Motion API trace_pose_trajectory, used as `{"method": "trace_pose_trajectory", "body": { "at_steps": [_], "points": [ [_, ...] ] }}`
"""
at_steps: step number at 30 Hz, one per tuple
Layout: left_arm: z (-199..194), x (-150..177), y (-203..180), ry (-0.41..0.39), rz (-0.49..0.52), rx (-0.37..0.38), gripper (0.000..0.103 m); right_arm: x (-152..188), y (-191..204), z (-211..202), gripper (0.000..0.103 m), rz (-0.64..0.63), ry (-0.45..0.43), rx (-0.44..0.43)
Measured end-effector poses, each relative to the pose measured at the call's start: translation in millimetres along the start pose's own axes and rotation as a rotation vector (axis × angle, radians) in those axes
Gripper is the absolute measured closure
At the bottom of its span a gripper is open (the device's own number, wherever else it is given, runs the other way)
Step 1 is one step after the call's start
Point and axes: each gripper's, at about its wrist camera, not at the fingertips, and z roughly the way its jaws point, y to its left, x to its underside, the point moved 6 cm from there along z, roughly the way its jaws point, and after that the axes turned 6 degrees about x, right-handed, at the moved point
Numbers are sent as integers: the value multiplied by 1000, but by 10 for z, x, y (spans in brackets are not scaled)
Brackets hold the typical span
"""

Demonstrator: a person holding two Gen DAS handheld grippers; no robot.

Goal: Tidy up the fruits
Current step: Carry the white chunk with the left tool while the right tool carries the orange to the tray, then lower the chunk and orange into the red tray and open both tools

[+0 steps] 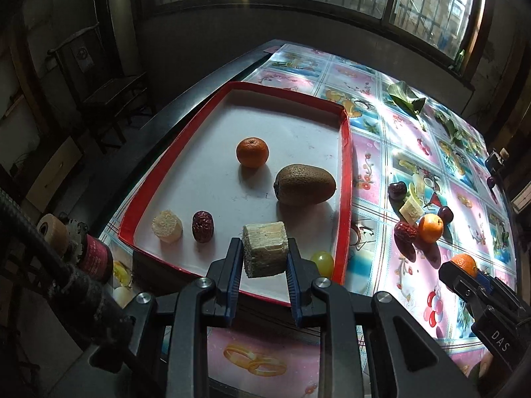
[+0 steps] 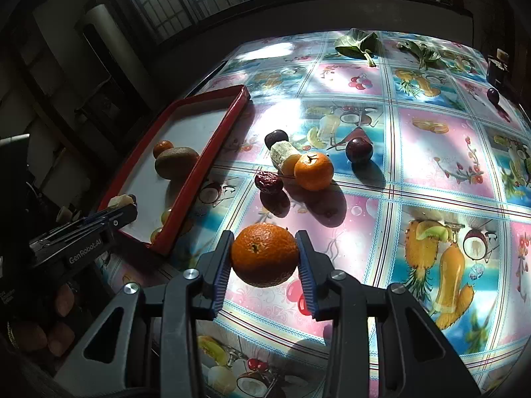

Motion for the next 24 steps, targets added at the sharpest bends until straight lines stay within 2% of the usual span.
{"method": "trace_pose_trajectory", "body": {
  "at_steps": [4, 7, 12, 14, 19, 24],
  "points": [
    [17, -203, 319, 2, -83, -2, 79, -251, 180, 83, 64, -37, -16, -21],
    [82, -298, 431, -1, -96, -31, 79, -498, 386, 213, 64, -64, -22, -50],
    [350, -420, 517, 39, -106, -11, 79, -897, 745, 558, 63, -99, -14, -79],
    [472, -471, 541, 57, -110, -7, 79, -1035, 876, 729, 63, -122, -7, -65],
    [692, -504, 597, 92, -104, -35, 79, -1218, 1092, 1146, 63, -158, 35, -32],
    [849, -432, 653, 132, -100, -51, 79, -1260, 1196, 1362, 63, -195, 58, -9]
  ]
}}
